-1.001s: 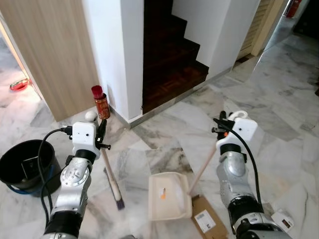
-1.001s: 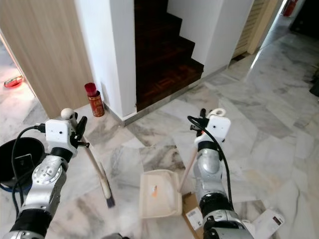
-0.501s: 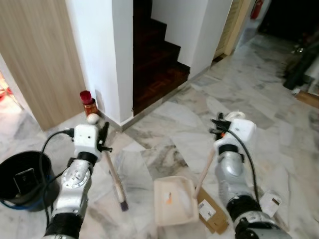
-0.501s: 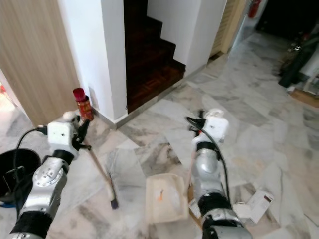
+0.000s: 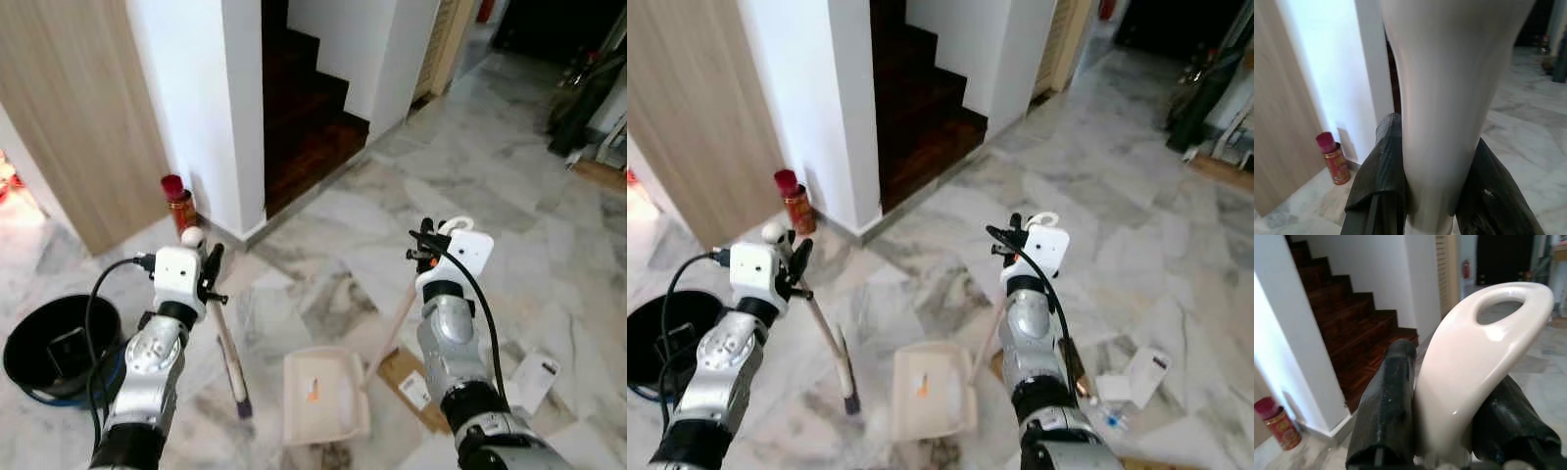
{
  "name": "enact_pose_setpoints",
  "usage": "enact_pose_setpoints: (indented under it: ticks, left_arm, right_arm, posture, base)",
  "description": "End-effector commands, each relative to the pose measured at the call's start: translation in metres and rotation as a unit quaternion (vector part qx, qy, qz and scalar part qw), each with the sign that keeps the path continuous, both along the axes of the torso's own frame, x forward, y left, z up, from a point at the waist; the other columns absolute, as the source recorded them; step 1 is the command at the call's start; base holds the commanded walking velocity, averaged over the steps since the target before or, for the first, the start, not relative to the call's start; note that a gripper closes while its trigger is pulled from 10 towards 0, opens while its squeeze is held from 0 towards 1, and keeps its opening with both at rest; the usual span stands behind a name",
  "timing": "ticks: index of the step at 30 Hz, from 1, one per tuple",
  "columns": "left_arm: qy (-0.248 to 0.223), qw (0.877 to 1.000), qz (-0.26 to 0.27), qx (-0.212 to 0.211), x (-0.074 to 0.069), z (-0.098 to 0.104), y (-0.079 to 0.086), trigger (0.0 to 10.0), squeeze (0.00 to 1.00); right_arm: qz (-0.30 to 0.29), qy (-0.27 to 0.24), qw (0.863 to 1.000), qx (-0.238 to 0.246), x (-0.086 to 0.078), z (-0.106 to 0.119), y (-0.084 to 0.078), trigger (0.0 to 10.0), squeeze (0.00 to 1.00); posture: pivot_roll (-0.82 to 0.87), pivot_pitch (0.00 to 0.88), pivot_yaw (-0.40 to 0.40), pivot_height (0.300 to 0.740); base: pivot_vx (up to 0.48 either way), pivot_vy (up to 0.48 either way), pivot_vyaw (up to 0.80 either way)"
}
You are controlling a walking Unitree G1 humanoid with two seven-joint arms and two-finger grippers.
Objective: Sweep floor
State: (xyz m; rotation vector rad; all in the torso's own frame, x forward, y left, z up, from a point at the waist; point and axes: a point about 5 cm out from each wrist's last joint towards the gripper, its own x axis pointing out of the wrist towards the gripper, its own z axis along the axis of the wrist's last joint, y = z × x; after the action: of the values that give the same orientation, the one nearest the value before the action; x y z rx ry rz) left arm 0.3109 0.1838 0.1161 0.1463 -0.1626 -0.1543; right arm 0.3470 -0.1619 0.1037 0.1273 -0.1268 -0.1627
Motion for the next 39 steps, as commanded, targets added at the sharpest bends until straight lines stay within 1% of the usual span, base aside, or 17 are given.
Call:
enact_pose_setpoints:
  ticks: [1, 9, 16, 23, 29, 31, 39]
  left_arm:
    - [-0.022, 1.0, -0.012, -0.002, 0.0009, 0.0109, -0.0032, 10.0, 0.0]
    - [0.0, 0.999, -0.054, 0.001, -0.0021, 0.0087, -0.0062, 10.0, 0.0]
    - [0.003, 0.999, -0.053, 0.001, -0.0033, 0.0099, -0.0025, 10.0, 0.0]
    - [0.01, 0.998, -0.053, -0.008, -0.0047, 0.0097, -0.0043, 10.0, 0.0]
    - [0.012, 0.999, -0.051, -0.007, -0.0047, 0.0105, -0.0028, 10.0, 0.0]
    - [0.013, 0.999, -0.051, -0.006, -0.005, 0.0112, -0.0023, 10.0, 0.0]
    - [0.016, 0.999, -0.048, -0.005, -0.005, 0.0121, 0.0004, 10.0, 0.0]
  right_arm:
    - [0.003, -0.023, 1.0, 0.003, 0.004, 0.0102, 0.0037, 10.0, 0.0]
    - [0.006, -0.019, 1.0, 0.008, 0.0032, 0.0072, 0.0094, 10.0, 0.0]
    - [0.005, -0.017, 1.0, 0.011, 0.0029, 0.0058, 0.0104, 10.0, 0.0]
    - [0.001, -0.017, 1.0, 0.001, 0.0032, 0.0064, 0.0082, 10.0, 0.0]
    - [-0.001, -0.014, 1.0, 0.0, 0.0026, 0.0052, 0.0079, 10.0, 0.0]
    - [-0.003, -0.012, 1.0, 0.006, 0.0026, 0.0043, 0.0079, 10.0, 0.0]
    - [-0.002, -0.013, 1.0, 0.005, 0.0032, 0.005, 0.0098, 10.0, 0.0]
  posture:
    - [0.17, 0.0, -0.045, 0.74]
    - [0.18, 0.0, -0.032, 0.74]
    - [0.18, 0.0, -0.023, 0.74]
    - [0.18, 0.0, -0.017, 0.74]
    - [0.19, 0.0, -0.014, 0.74]
    - [0.19, 0.0, -0.013, 0.74]
    - [0.2, 0.0, -0.009, 0.74]
  base:
    - [0.0, 0.0, 0.0]
    - [0.0, 0.0, 0.0]
    - [0.0, 0.0, 0.0]
    - [0.0, 0.0, 0.06]
    - [0.0, 0.358, 0.53]
    - [0.0, 0.334, 0.0]
    - [0.0, 0.306, 0.0]
